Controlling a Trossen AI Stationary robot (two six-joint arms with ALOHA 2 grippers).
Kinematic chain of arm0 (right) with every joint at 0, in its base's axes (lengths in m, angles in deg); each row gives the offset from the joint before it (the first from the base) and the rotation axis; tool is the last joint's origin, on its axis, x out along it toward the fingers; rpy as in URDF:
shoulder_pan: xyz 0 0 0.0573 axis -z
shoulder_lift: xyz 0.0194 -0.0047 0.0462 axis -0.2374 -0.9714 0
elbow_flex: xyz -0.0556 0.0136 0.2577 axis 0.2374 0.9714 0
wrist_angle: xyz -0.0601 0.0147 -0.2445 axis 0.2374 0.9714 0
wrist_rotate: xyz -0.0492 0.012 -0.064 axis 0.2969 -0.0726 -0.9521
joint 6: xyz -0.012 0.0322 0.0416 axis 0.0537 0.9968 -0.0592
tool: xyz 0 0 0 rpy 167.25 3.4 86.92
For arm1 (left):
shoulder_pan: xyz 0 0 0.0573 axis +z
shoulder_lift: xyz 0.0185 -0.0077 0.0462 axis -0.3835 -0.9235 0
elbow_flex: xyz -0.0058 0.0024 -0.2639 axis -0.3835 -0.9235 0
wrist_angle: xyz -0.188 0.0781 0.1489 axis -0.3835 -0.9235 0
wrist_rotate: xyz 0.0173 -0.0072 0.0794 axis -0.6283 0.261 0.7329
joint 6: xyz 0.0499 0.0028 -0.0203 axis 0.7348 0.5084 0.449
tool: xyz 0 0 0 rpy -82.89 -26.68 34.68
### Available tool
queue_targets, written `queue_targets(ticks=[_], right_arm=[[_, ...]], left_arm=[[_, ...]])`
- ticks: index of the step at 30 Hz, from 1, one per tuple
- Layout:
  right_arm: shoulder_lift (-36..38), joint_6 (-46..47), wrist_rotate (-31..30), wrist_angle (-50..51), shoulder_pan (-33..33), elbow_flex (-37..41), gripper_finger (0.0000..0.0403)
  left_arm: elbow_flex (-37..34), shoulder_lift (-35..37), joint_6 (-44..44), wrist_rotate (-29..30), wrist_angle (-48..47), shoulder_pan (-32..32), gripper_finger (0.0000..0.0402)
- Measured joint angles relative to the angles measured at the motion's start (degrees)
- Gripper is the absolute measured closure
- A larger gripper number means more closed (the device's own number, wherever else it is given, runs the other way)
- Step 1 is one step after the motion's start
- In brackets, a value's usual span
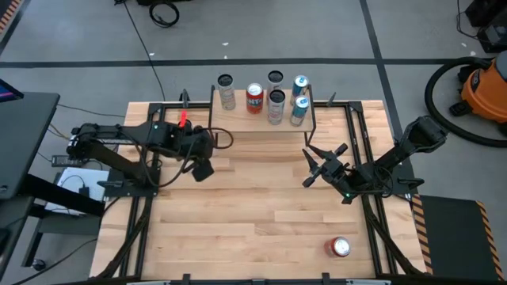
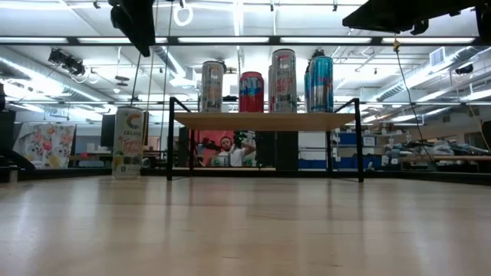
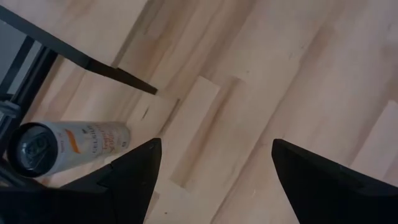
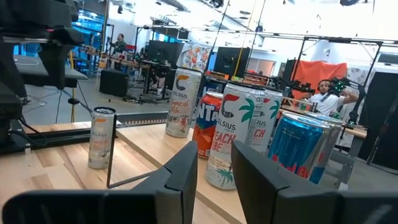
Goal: Place canned beverage on shelf
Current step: Put the white yellow soda can on the shelf aligned with the other white yellow soda can
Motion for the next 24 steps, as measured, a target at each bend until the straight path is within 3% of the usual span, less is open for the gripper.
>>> queue_targets(ticks=[7,13,24], right_arm=[[0.0,0.0,0.0,0.0,0.0,0.0,0.0295],[0.0,0.3,0.0,0.0,0.0,0.0,0.0296],[0.0,1.1,0.0,0.0,0.0,0.0,0.0297]], left_arm=[[0.0,0.0,-2.1,0.0,-0.1,0.4,0.0086],[0.0,0.0,1.4,-0.4,-1.1,2.3,0.0086],[0.0,0.0,13.0,0.1,-1.3,15.8,0.0086]])
